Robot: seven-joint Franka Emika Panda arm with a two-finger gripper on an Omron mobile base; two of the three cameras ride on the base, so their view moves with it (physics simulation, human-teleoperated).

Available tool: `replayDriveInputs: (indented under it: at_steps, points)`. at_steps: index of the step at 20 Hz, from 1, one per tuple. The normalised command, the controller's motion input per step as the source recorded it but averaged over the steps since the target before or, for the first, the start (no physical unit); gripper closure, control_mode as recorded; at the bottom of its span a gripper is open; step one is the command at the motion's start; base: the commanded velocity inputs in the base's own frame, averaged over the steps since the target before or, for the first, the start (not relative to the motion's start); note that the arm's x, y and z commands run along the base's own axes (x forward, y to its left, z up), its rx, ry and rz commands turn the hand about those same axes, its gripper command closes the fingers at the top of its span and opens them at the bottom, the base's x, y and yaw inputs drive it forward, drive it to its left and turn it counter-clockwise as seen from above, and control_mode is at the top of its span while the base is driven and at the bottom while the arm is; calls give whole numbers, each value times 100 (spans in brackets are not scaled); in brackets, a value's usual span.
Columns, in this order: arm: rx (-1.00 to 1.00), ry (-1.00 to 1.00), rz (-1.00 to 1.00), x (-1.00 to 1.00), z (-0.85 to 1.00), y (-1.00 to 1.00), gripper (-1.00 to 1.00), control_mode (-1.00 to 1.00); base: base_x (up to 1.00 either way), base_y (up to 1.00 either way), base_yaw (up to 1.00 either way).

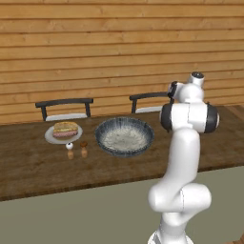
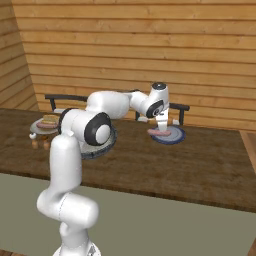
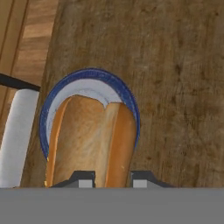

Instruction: Place one bun and one sausage from the bowl on each plate.

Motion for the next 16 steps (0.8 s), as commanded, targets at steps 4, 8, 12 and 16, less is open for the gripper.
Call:
replayDriveInputs:
  at_steps: [4,8,12,16]
  points:
    - [3,3,0,23,-11,-16,100,-100,0,0,0]
    - [3,6,0,23,-6,-18,100,-100,0,0,0]
    - [4,8,0,31,-11,-12,100,-100,0,0,0]
    - [5,7,0,35,-18,-8,100,-100,0,0,0]
